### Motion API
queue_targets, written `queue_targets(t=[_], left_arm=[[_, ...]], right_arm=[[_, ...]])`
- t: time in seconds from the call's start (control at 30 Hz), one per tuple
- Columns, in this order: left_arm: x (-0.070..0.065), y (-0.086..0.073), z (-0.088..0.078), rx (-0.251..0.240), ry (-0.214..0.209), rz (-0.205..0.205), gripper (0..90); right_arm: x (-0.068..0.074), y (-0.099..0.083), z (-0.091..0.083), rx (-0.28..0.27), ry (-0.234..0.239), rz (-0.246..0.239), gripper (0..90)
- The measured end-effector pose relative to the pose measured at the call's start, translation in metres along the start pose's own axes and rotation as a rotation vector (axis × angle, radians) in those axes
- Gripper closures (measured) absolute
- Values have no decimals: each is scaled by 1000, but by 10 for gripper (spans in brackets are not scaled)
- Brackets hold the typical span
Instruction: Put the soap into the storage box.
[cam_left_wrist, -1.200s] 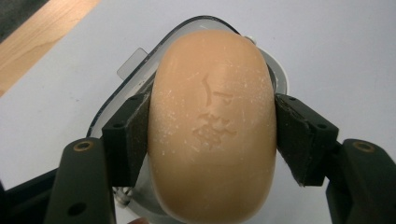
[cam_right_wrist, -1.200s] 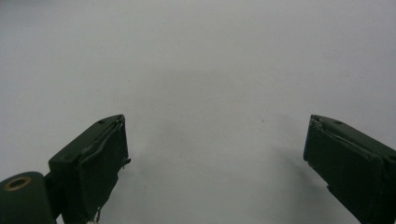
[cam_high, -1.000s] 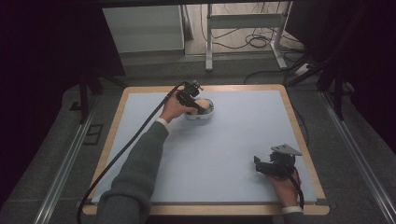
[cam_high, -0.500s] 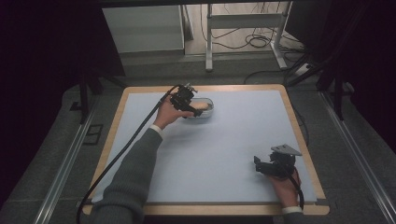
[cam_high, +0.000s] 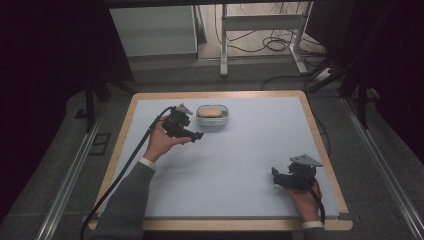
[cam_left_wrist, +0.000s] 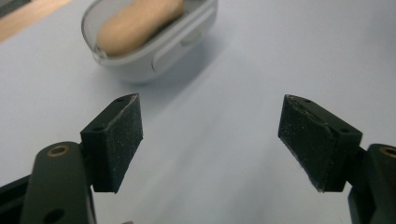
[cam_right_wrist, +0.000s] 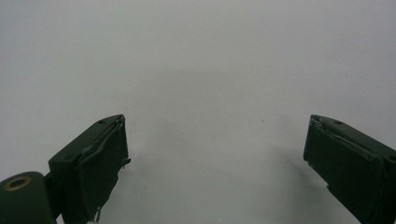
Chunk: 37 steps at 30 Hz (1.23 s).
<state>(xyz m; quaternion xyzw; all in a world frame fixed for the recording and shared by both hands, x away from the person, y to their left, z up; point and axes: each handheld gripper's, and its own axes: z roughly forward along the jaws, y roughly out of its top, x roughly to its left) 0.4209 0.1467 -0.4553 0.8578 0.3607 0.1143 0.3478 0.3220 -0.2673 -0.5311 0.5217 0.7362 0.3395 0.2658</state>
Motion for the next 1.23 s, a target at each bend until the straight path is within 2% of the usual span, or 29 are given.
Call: queue_targets(t=[0.27,0.53,0.6,0.67,0.73,0.83,0.97,1.07,1.23], left_arm=[[-12,-42,-23,-38,-6,-47,205],[-21,-89,-32,-45,-13,-108,190],[-23,-99,-32,-41,14,-115,189],[-24,-108,-34,-66,44,-136,198],[-23,-116,-35,-65,44,-160,200],[-23,-125,-33,-38,69,-168,198],[-20,-130,-35,-49,63,-202,197],[-18,-131,-36,-57,66,-200,197],[-14,-133,-35,-60,61,-222,195]], right_arm=[[0,0,0,1,1,-1,64],[1,0,0,0,2,-7,65],[1,0,0,2,0,-10,64],[2,0,0,2,-3,-13,65],[2,0,0,3,-3,-14,64],[1,0,0,4,0,-10,64],[1,0,1,4,3,-15,65],[1,0,0,2,5,-12,64],[-2,0,-1,-14,28,6,64]])
